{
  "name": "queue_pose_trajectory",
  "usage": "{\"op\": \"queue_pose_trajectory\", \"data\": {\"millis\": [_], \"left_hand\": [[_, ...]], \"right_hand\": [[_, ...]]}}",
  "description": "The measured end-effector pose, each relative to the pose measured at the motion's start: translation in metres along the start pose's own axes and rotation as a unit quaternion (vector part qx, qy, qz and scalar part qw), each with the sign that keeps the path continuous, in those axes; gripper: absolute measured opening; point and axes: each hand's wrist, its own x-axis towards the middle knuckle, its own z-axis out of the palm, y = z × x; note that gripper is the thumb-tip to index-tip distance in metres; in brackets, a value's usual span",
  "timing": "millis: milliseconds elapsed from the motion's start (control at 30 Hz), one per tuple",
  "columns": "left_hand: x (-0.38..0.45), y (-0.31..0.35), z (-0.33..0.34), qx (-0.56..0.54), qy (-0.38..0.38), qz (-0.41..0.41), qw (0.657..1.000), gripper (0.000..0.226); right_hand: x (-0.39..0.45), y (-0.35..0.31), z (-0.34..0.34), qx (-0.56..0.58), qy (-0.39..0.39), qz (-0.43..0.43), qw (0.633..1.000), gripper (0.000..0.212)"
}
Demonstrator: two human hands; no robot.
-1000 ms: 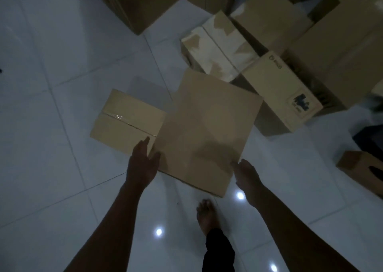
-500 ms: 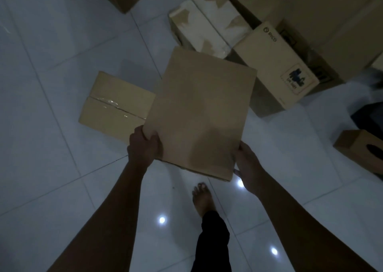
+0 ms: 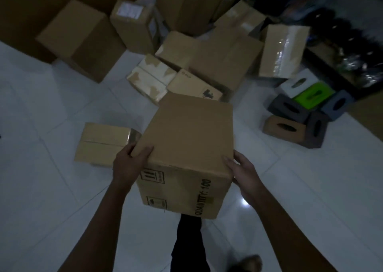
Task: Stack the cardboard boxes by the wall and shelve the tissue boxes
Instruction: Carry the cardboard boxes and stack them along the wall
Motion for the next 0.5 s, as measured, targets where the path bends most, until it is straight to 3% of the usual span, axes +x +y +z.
{"op": "queue_pose_trajectory", "data": {"millis": [100, 167, 267, 500], "left_hand": [[-0.072, 0.046, 0.031, -0.038, -0.024, 0.037, 0.998, 0.035], [-0.115, 0.072, 0.053, -0.057, -0.039, 0.054, 0.996, 0.047], [-0.181, 0.111, 0.094, -0.057, -0.059, 0.093, 0.992, 0.047], [-0.325, 0.184, 0.197, -0.036, -0.144, 0.165, 0.975, 0.048]], "right_hand": [[-0.055, -0.015, -0.069, 0.033, 0.012, -0.036, 0.999, 0.045], [-0.087, -0.020, -0.110, 0.048, 0.023, -0.052, 0.997, 0.042], [-0.139, -0.021, -0.177, 0.080, 0.054, -0.085, 0.992, 0.036], [-0.242, 0.009, -0.327, 0.159, 0.135, -0.119, 0.971, 0.052]]}}
